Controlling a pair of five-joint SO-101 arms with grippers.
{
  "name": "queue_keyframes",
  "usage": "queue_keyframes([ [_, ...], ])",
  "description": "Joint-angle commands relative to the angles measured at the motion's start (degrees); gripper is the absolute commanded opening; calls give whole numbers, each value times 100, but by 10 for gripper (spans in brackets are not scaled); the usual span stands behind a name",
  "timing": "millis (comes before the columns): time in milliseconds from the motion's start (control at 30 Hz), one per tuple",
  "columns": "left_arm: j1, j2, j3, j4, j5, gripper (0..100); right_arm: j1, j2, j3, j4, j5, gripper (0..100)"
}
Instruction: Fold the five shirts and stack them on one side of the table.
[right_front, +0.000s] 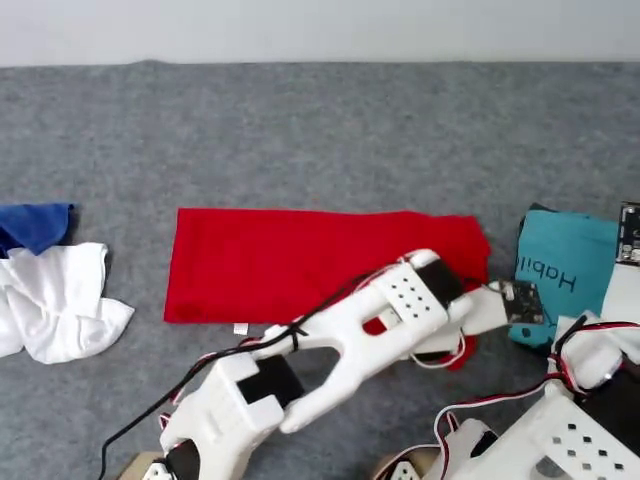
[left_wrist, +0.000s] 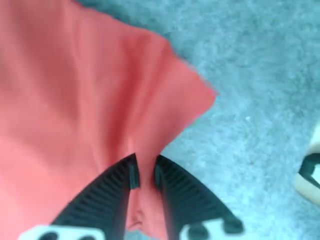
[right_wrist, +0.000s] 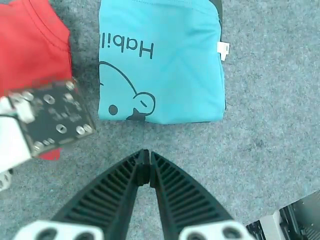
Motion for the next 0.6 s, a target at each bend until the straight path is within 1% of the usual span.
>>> queue_keyframes([
  [0,-325,-422,-277,-167,-35,6,48,-75,-273,119,-26,14],
  [200,-932,-422,-365,-677,-35,9,48,-84,-273,119,-26,13],
  [400,-1248,-413,-347,-1336,-9,95,48,-84,-273,127,-26,13],
  [567,-1433,-211,-365,-1565,-35,109,48,-84,-273,233,-35,12],
])
